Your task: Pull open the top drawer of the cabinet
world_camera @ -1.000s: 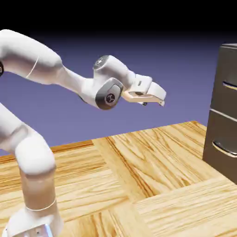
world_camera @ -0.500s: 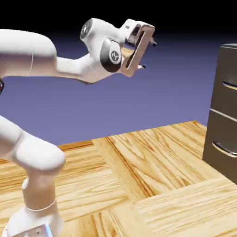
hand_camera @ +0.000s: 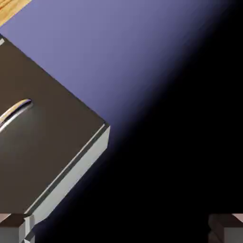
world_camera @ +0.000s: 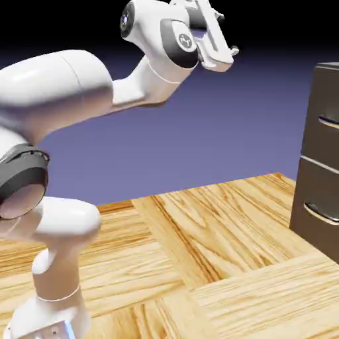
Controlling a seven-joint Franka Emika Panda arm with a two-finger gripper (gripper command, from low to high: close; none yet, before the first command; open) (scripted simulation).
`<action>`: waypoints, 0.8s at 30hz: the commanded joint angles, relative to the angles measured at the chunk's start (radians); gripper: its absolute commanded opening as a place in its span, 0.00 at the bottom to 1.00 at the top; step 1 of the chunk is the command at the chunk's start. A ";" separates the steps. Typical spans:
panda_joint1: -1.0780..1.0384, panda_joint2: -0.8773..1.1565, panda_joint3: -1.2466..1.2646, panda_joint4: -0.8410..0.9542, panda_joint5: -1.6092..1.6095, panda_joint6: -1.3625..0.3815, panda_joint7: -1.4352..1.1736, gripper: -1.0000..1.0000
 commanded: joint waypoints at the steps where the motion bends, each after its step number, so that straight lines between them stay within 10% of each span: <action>1: 0.029 -0.010 -0.020 0.017 -0.037 -0.006 -0.044 0.50; 24: 0.685 -0.240 -0.484 0.419 -0.886 -0.138 -1.044 0.50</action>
